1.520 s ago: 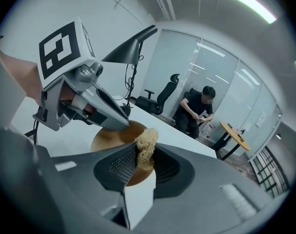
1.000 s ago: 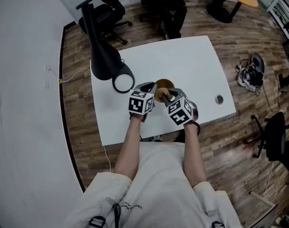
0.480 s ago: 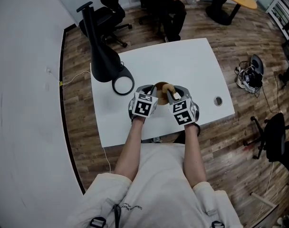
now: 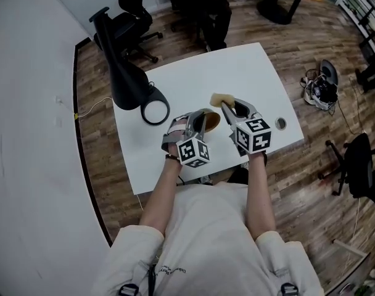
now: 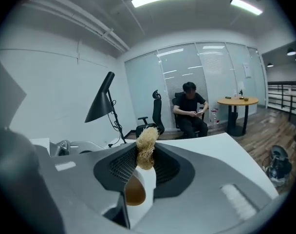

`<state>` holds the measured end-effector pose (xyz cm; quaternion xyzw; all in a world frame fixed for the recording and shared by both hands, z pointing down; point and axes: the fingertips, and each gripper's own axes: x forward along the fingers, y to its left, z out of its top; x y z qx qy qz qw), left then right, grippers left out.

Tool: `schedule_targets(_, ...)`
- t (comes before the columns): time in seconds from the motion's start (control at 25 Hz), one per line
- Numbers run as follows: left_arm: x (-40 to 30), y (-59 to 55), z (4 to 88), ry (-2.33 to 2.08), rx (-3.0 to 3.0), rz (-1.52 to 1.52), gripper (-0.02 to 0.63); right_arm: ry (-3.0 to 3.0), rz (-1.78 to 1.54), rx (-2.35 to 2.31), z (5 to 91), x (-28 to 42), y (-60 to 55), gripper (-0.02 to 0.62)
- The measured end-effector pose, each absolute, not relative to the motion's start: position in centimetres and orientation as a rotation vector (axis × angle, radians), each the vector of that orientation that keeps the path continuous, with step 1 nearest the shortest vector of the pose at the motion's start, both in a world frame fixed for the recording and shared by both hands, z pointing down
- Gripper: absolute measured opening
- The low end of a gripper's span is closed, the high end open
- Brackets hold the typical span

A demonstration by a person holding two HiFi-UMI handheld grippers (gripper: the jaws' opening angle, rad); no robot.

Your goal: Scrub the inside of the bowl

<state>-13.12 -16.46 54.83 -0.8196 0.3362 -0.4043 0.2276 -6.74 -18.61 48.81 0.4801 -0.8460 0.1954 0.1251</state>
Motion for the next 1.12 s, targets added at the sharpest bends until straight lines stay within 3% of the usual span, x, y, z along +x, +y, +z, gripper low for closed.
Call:
schedule_targets(0.28, -11.3, -15.3, 53.3, 0.805, -2.171, -1.012, 0.017, -2.438, 0.539, 1.305, 51.0, -9.8, -18.2, 0.11)
schedule_targets(1.12, -13.8, -18.0, 50.7, 1.008, -2.556, -0.826, 0.017, -2.449, 0.748, 1.334, 52.5, -5.7, -18.4, 0.109)
